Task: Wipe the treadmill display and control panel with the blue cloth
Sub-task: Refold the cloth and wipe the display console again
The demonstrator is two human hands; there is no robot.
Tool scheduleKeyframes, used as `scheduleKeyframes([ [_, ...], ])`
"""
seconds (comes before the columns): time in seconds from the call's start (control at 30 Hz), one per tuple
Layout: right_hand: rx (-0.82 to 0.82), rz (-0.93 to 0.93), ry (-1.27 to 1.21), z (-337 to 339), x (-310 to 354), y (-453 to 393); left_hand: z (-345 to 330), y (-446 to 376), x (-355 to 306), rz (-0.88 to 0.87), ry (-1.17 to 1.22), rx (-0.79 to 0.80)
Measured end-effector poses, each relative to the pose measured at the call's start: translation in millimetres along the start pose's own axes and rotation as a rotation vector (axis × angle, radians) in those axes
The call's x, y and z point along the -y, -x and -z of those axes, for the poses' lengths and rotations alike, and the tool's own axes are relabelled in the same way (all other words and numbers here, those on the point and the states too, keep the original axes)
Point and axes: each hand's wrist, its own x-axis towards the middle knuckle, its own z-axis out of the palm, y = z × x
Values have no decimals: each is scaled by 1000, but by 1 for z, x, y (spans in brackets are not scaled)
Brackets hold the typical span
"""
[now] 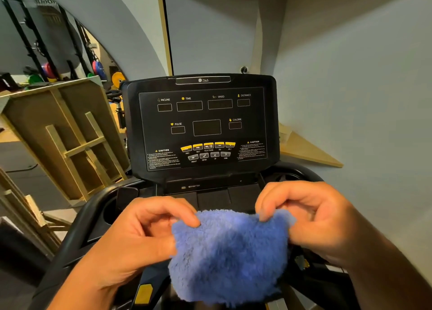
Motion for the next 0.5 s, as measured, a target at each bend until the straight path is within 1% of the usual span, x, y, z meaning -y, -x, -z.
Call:
scheduleKeyframes([
  [0.03,-4,4,-23,-3,4,0,-5,-1,-3,3,-12,-27],
  [0.07,-47,-2,-19,-6,3,-4,-12,-3,-6,20,-11,-79],
  [0.1,-128,-16,15,-11,-1,-11,-19,-6,-4,44,26,-130],
  [0.13,-248,-67,45,-15,-11,-18,-27,-11,0,85,105,-185],
  [0.17,-343,-156,-29,-20,-18,-24,-32,-18,8,131,211,-246],
  [0.2,-384,-265,-186,-24,-25,-30,-35,-25,15,196,319,-333],
  [0.23,-391,-375,-338,-28,-34,-35,-35,-31,25,254,418,-421],
  [0.27,-418,-462,-436,-30,-45,-39,-36,-35,30,313,495,-508],
  [0.33,-466,-552,-484,-31,-62,-37,-33,-37,38,390,556,-581],
  [0.37,-443,-578,-499,-32,-67,-34,-30,-36,42,417,558,-596],
  [0.43,-419,-563,-485,-32,-71,-29,-24,-33,48,441,536,-632],
  [0.5,-426,-477,-409,-32,-69,-27,-19,-32,50,434,506,-661],
])
